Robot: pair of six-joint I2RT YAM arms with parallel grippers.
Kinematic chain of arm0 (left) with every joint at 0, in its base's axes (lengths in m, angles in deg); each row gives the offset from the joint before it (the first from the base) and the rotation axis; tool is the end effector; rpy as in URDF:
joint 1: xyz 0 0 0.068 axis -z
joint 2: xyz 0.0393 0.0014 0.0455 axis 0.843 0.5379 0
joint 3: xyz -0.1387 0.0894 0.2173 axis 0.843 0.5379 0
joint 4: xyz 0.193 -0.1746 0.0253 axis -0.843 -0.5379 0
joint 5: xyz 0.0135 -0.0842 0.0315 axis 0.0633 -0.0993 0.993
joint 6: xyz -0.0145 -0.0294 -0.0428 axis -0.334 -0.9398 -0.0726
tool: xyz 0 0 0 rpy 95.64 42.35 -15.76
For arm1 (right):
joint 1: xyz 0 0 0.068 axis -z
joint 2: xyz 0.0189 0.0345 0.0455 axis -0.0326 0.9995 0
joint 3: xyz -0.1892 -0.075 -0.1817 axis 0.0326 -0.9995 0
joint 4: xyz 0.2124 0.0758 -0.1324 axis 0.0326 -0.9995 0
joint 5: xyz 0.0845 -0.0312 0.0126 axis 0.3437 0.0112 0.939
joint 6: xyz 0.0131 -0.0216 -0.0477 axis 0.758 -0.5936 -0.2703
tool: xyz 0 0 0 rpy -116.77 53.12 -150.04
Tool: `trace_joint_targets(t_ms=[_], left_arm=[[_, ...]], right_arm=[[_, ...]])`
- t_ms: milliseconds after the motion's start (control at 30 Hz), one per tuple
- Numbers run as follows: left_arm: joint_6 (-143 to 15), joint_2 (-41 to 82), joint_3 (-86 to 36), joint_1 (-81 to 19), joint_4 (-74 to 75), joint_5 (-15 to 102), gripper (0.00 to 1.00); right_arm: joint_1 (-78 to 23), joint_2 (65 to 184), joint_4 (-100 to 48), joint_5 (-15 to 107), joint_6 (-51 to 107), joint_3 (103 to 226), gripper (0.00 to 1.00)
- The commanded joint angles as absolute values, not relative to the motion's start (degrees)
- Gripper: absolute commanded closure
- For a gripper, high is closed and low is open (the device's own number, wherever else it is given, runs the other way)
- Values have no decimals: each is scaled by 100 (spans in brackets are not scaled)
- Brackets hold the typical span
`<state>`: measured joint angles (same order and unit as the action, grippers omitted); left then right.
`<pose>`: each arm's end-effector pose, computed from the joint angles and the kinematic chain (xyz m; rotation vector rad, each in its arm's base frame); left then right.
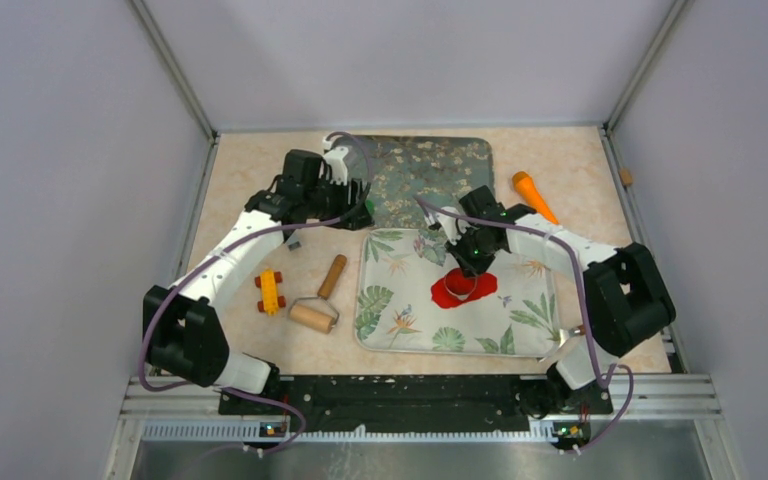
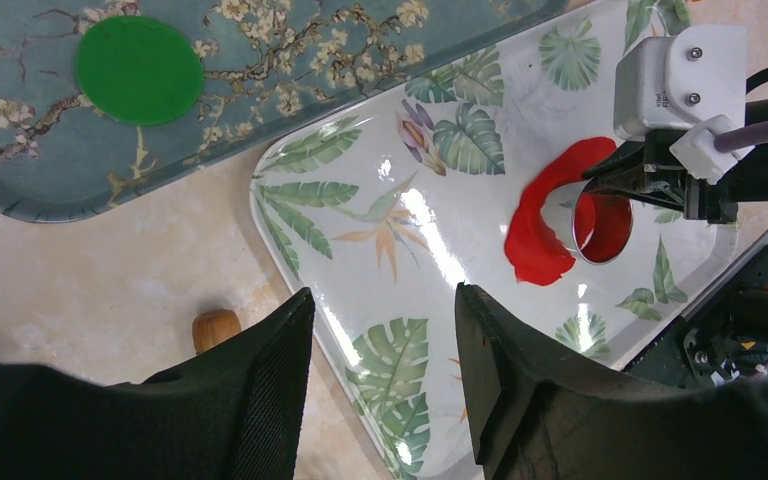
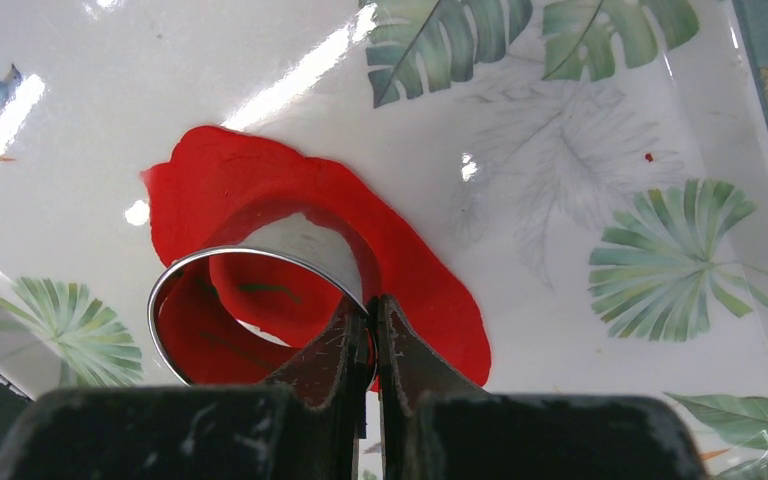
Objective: Roll out the dumpling wrappers from the dough
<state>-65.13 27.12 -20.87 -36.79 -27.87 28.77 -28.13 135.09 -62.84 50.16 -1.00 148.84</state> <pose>0.2930 -0.1256 0.3033 0.3862 2.2986 -0.7565 0.2614 0.1595 0.1981 -1.2665 2.4712 0.3261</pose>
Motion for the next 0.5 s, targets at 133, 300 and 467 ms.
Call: trace_joint_targets(t_ms=[133,300,467], left_arm=[[-6561,2548,-1969,-3735,-2517,2804,43],[-6575,2534,-1951,-3750,-2502,2797,43],[-6568,2509,-1931,-3760,-2512,2793,43]], right_arm=[[-2927,13530,-6183,5087,-10,14736,100],[-2925,13568,-6069,4984,49,14673,100],[-2925,13595,-6100,4976,73,14765,100]])
